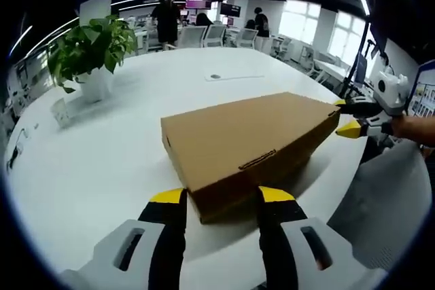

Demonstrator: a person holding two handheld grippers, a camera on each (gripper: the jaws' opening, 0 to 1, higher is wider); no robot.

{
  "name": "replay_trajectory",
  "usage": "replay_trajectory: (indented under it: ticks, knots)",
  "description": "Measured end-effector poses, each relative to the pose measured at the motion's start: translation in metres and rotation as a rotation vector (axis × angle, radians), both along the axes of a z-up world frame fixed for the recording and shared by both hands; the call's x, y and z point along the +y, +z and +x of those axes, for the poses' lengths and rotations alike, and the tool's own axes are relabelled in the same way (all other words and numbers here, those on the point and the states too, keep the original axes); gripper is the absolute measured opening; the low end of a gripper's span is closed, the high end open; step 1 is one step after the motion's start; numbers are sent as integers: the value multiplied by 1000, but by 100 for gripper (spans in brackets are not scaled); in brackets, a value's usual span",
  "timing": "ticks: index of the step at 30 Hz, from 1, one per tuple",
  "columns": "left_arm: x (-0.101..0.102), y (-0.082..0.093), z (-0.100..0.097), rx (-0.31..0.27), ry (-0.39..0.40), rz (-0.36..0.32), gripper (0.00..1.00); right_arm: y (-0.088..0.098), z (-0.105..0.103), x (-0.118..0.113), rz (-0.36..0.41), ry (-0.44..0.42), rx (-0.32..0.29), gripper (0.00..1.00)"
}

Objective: Operate the shoe box by opening the lid, removing the specified soft item, and placing it in the target area until the item is outside and the box remains undamaged.

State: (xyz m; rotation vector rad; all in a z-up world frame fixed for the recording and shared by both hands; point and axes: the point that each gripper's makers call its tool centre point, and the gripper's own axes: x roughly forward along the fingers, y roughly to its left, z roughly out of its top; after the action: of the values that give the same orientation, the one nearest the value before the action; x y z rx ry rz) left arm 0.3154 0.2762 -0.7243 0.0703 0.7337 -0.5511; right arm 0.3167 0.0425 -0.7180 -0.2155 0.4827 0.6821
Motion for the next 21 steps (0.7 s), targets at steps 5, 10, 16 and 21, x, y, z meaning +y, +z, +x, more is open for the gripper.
replay_trajectory:
  ticks: [5, 10, 16, 21]
  knots:
    - [1, 16, 4, -32, -7, 2, 42, 13, 4, 1, 7, 0, -25, 42]
    - [1, 26, 9, -55, -11, 4, 42, 22, 10, 0, 2, 2, -46, 42]
    - [1, 37, 15, -83, -13, 12, 41, 33, 17, 0, 5, 0, -66, 42]
    - [4, 48, 25, -110, -4, 16, 39, 41, 24, -1, -1, -1, -82, 41]
